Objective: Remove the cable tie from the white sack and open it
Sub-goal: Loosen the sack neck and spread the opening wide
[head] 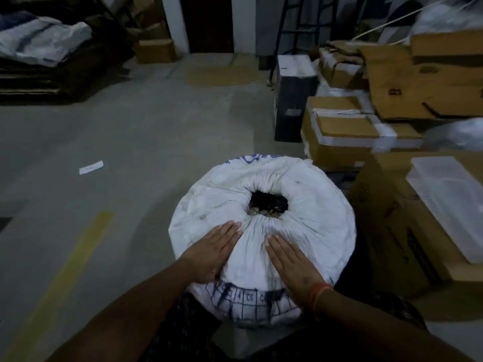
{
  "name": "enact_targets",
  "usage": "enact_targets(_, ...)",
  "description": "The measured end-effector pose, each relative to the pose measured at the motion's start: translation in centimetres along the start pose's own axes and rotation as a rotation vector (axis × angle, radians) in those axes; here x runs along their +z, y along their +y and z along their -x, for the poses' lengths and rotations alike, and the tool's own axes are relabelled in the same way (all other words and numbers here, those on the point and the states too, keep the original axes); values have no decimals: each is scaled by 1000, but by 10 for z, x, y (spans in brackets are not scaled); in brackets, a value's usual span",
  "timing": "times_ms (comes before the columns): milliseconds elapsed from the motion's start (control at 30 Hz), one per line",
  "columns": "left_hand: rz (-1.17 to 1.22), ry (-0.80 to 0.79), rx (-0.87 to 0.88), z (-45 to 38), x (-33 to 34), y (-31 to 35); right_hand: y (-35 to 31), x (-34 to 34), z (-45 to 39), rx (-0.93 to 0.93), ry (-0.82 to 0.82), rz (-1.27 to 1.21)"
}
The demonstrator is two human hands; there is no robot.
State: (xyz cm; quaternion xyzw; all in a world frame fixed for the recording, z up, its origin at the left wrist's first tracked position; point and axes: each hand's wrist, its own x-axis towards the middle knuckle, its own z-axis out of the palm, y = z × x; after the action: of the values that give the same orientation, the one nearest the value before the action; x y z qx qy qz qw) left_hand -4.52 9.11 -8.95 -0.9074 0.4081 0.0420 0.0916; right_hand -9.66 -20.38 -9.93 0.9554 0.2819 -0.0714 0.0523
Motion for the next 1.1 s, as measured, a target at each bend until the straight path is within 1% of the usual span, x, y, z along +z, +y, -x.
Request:
enact_targets(67, -26, 63, -15, -8, -8, 20, 11, 7, -5, -31, 61, 32)
enact_targets(167, -3, 126, -13, -12, -13, 38, 38, -1, 1, -80, 33, 12)
enact_targets(200, 19, 129, -8, -11, -14, 45, 45, -3, 7, -99, 8, -16)
enact_targets(267, 102, 120, -34, -9, -12, 62, 43, -5, 20, -49, -95, -74)
enact_targets(367, 155, 129, -162, -14, -12, 87, 16, -5, 28, 28, -19, -96)
enact_targets(433, 192, 156, -234, -23, -18, 95, -6, -2, 24, 113, 36, -170)
enact_targets(500, 275, 245, -248, -27, -26, 99, -21, 3, 14, 194, 153, -241)
enact_targets(533, 303, 298, -245, -26, -29, 101, -25, 2, 9, 216, 184, -255)
enact_targets(633, 384, 402, -254, -21, -39, 104, -26, -2, -6, 221, 218, -266)
enact_targets(667, 379, 404, -236, -18, -40, 102, -23, -4, -10, 192, 228, -270)
enact_targets(733, 246, 304, -119, -10, -38, 95, -16, -7, -13, 85, 232, -263)
enact_targets(800, 89, 144, 23, -2, -28, 87, -5, -2, -7, -53, 133, -170)
enact_targets(833, -3, 90, 60, 2, -23, 86, 0, 5, -4, -109, 68, -110)
enact_targets(867, -57, 39, 71, 6, -20, 89, 3, 12, 1, -150, -12, -72)
enact_targets(933, -47, -57, 67, 11, -7, 104, 0, 29, 11, -174, -155, -34)
enact_targets(1000, -34, -223, 49, 13, 4, 126, -8, 44, 23, -178, -285, 7)
enact_targets(1033, -35, -250, 51, 14, 8, 136, -11, 50, 29, -175, -341, 15)
enact_targets(1100, -76, -294, 56, 17, 12, 151, -17, 58, 37, -135, -382, -5)
